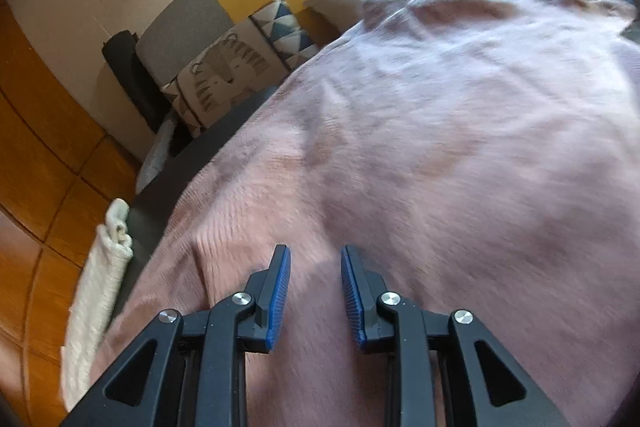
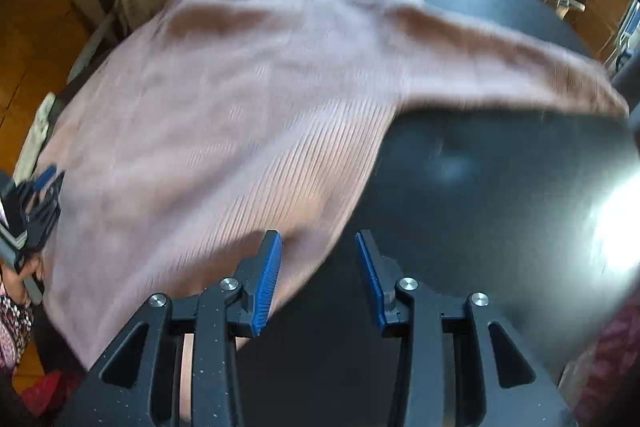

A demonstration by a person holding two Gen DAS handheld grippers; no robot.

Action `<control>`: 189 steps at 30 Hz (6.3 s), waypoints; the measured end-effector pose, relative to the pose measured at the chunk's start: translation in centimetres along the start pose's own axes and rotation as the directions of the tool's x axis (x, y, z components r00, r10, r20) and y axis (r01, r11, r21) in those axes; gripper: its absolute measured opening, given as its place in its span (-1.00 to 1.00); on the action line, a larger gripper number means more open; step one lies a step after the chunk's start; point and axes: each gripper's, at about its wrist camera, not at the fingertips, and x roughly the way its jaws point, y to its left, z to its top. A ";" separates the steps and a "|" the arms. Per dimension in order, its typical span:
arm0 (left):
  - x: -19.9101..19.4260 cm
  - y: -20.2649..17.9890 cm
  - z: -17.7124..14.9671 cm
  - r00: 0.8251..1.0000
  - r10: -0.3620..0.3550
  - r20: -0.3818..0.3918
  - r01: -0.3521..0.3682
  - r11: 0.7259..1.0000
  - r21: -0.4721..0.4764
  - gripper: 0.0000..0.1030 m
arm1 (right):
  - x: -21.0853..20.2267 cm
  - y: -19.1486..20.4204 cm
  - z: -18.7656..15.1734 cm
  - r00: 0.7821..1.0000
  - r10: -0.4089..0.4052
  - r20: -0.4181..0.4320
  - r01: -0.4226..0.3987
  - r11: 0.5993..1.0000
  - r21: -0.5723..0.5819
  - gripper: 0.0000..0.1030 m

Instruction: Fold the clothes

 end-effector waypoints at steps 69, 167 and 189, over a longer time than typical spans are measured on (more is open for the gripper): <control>-9.5 7.3 -16.8 0.824 -0.565 -0.046 0.487 0.747 -0.453 -0.49 | -3.2 -0.3 -11.0 0.950 0.291 0.111 -0.301 0.950 0.085 -0.61; -13.2 6.5 -8.7 0.931 -0.344 0.124 0.364 0.900 -0.241 -0.80 | -5.9 14.4 -8.0 0.976 0.046 0.215 0.004 0.974 -0.225 -0.46; -3.6 3.3 -5.5 0.950 -0.311 -0.024 0.286 0.899 -0.331 -0.73 | 3.2 19.7 -3.0 0.980 -0.004 0.201 0.070 0.944 -0.323 -0.37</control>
